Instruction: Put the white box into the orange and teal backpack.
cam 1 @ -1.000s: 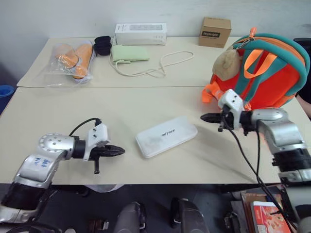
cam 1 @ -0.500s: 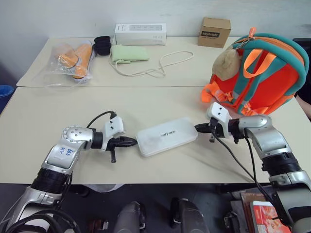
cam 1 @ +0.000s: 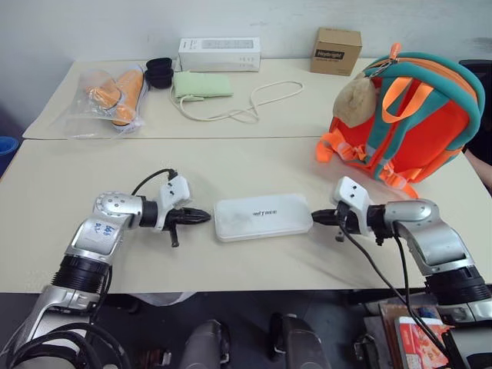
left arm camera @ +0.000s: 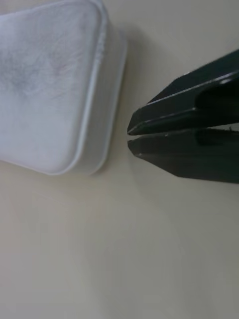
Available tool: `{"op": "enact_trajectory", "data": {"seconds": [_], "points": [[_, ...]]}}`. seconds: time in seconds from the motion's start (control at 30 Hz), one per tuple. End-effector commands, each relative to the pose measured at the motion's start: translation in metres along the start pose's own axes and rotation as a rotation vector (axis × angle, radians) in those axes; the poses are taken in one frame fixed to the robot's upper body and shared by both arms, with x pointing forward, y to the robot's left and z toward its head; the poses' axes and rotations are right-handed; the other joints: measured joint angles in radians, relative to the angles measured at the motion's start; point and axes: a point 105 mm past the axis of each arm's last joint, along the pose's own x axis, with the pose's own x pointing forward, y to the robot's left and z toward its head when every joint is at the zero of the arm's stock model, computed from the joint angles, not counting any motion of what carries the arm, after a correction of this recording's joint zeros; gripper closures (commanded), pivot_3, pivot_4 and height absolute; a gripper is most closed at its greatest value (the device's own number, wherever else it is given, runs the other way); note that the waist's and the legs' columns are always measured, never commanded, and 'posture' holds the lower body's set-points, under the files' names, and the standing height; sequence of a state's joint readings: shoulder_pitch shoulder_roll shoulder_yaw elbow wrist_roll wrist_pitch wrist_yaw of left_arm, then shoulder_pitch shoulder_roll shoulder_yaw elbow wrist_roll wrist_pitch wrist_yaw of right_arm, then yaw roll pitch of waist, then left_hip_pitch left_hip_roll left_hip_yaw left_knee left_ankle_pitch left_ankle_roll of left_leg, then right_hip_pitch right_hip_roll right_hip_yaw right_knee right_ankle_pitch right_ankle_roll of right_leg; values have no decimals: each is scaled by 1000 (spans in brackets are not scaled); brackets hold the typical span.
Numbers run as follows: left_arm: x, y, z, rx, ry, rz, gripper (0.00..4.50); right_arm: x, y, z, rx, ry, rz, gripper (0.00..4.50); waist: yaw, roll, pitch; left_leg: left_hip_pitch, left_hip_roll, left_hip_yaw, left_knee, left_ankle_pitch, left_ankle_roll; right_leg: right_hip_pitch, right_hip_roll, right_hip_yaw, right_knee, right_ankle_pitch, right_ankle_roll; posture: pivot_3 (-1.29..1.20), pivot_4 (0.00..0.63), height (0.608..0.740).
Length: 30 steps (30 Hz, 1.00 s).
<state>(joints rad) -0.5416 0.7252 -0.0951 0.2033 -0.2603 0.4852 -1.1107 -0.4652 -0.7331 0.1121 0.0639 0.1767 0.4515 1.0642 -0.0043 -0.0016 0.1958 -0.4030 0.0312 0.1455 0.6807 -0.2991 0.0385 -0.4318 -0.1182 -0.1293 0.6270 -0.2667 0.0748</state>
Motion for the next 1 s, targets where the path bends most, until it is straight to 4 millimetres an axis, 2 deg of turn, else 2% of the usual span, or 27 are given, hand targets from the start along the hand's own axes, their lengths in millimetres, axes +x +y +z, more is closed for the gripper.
{"op": "enact_trajectory", "data": {"seconds": [0.03, 0.2, 0.37, 0.47, 0.6, 0.77, 0.93, 1.0], "points": [[-19, 12, 17, -221, -108, 28, 3006, -9, -8, 7, -39, -17, -42, 4500, 0, 0, 0, 0, 0, 0, 0, 0, 0, 0, 0, 0, 0, 0, 0, 0, 150, 740], [-31, -15, 21, -640, -72, -175, 1484, -9, -6, 4, -56, -8, -31, 4500, 0, -1, 0, -1, 0, -1, 1, 0, 1, 0, 1, 0, 0, 0, 1, 0, 150, 740], [-13, -14, 20, -846, -29, -168, 22, -4, -2, 4, -67, -11, -22, 4500, 4, -1, 0, 0, -1, -1, 2, 0, 0, 1, 1, 2, 0, 0, 2, 0, 150, 740], [5, -18, 20, -944, -24, -203, 22, 0, 1, 5, -78, -14, -13, 4500, 2, -1, 0, 0, -1, -1, 2, 0, 0, 1, 2, 3, 1, 0, 2, 0, 150, 740], [32, -28, 17, -947, 42, -221, 22, 4, 2, 7, -93, -17, -4, 4500, 1, -2, 0, 0, -1, -1, 2, 0, 0, 2, 2, 7, 1, 0, 2, 0, 150, 740], [65, -31, 26, -954, 45, -210, 22, 12, 8, 11, -113, -24, 23, 4500, 10, -4, -2, 3, -2, -1, 2, 0, 0, 4, 1, 12, 0, 0, 2, 0, 150, 740], [69, -34, 43, -980, 7, -265, 22, 15, 9, 14, -110, -33, 22, 4500, 6, -7, -3, 7, -2, 0, 2, 0, 0, 6, 1, 15, 0, 0, 2, 0, 150, 740], [67, -33, 50, -983, -17, -281, 431, 16, 10, 11, -105, -32, 19, 4500, 3, -7, -3, 7, -1, 0, 2, -1, -2, 6, 2, 15, 1, 0, 2, 0, 150, 740]]}}
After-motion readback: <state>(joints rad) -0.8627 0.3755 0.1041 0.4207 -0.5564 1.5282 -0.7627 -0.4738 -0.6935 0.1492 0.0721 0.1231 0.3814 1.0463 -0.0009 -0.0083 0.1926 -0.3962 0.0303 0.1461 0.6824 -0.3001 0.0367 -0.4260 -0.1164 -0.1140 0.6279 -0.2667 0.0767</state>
